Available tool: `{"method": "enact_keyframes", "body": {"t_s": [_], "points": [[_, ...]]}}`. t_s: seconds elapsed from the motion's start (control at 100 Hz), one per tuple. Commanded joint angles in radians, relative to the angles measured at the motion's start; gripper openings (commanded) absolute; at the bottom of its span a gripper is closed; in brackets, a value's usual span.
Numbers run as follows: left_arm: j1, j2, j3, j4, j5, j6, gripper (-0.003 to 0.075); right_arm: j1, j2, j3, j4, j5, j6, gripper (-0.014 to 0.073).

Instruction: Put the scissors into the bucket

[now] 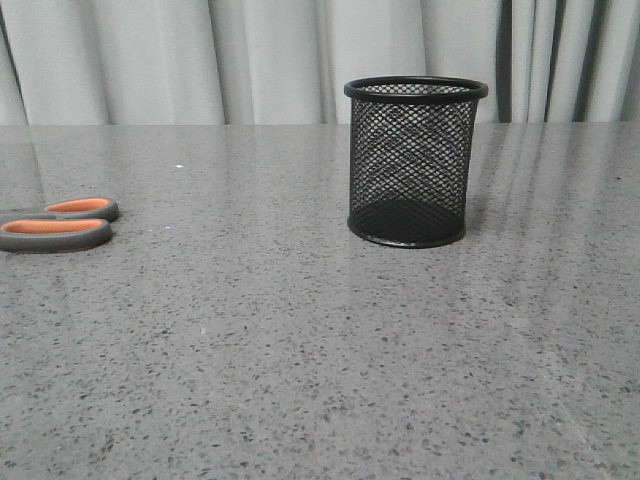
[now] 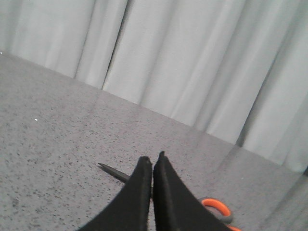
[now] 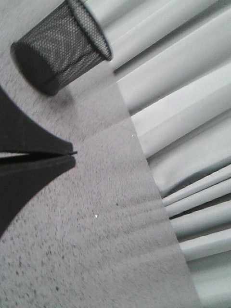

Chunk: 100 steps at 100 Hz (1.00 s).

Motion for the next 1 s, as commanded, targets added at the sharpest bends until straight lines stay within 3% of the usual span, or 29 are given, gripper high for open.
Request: {"method": "enact_keyframes", "body": {"t_s": [0.0,0.11,0.3,0.49,0.65,0.8,0.99], "points": [[-0.006,-0.025,0.024,-0.163,-0.068,-0.010,-0.0021,-0.006,-0.026,0.017,0.106,-0.085,-0.001,-0.0066],[-0.006,-0.025,0.004,-0.312,-0.065,-0.010,-0.0021,-0.006,-0.024,0.000,0.138,-0.073,-0.001,-0.0064],[-0.006,-0.009,-0.131,-0.274,0.068,-0.006,-0.0021,-0.006,-0.008,-0.110,0.105,0.022,-0.010,-0.0050],[-0.006,0.143,-0.416,0.031,0.316,-0.004,-0.0021,-0.006,0.164,-0.337,-0.031,0.286,-0.010,-0.0050],[-0.006,0.382,-0.717,0.292,0.652,-0.003,-0.0021,-0.006,0.403,-0.554,-0.144,0.581,-0.010,-0.0050],[-0.006,0.572,-0.889,0.321,0.882,0.027,-0.0021,-0.006,0.591,-0.733,-0.150,0.767,-0.010,-0.0050],[-0.013,0.709,-0.982,0.306,0.993,0.115,-0.0020,-0.006,0.686,-0.831,-0.150,0.820,-0.070,-0.0045]]}}
